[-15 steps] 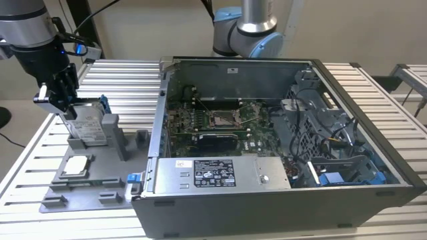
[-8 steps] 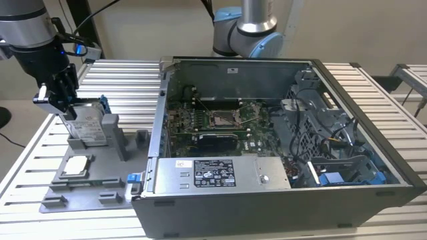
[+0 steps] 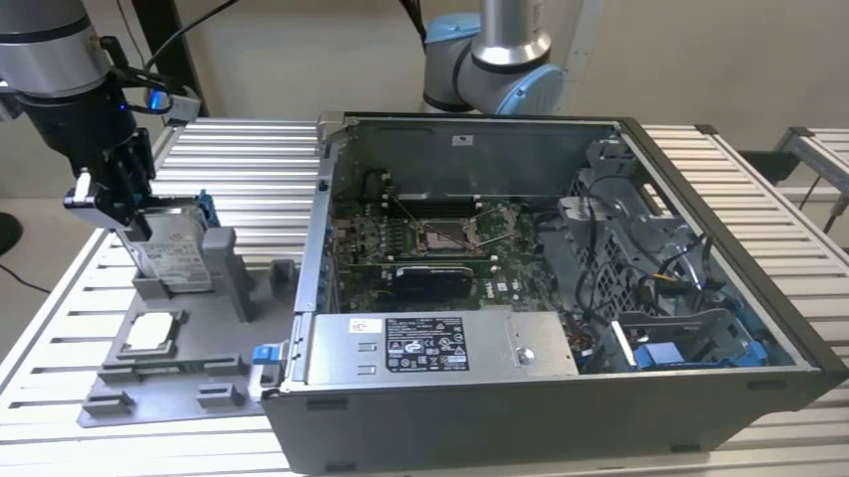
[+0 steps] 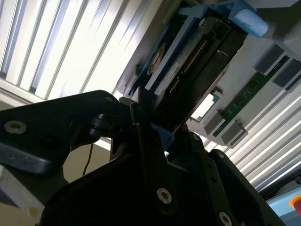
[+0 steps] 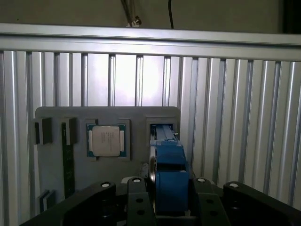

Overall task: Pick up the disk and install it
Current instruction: 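Pick up the disk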

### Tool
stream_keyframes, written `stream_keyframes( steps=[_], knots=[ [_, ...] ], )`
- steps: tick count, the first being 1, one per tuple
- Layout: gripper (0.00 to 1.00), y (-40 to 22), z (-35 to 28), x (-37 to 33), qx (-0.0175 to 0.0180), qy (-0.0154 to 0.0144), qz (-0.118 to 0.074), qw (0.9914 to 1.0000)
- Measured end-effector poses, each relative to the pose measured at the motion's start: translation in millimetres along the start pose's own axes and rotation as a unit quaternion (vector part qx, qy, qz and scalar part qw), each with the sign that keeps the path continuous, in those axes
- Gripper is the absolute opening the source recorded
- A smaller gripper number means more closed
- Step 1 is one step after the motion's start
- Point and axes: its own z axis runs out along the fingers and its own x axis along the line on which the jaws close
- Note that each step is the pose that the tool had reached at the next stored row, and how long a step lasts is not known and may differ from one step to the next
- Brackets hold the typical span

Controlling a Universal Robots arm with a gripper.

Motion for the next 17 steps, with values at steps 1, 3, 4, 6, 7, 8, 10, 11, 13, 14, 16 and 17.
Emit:
stream_keyframes(
  steps=[1, 3, 4, 6, 7, 8, 10, 11, 13, 14, 16, 17],
  knots=[
    [0.00, 0.0, 0.0, 0.3, 0.0000, 0.0000, 0.000, 1.00000],
    [0.00, 0.0, 0.0, 0.9, 0.0000, 0.0000, 0.000, 1.00000],
    [0.00, 0.0, 0.0, 1.2, 0.0000, 0.0000, 0.000, 1.00000],
    [0.00, 0.1, 0.0, 1.8, 0.0000, 0.0000, 0.000, 1.00000],
    [0.00, 0.1, 0.0, 1.9, 0.0000, 0.0000, 0.000, 1.00000],
    [0.00, 0.0, -0.2, 1.9, 0.0001, 0.0000, 0.000, 1.00000],
    [0.00, 0.0, -1.7, 1.9, 0.0001, 0.0000, 0.000, 1.00000],
    [0.00, 0.1, -2.8, 1.9, 0.0000, -0.0001, 0.000, 1.00000],
    [0.00, 0.1, -5.9, 1.9, -0.0001, 0.0000, 0.000, 1.00000],
    [0.00, 0.0, -7.4, 1.9, -0.0001, 0.0000, 0.000, 1.00000],
    [0.00, 0.1, -10.6, 1.8, -0.0002, 0.0001, 0.000, 1.00000],
    [0.00, 0.0, -12.3, 1.8, -0.0003, 0.0001, 0.000, 1.00000]
  ],
)
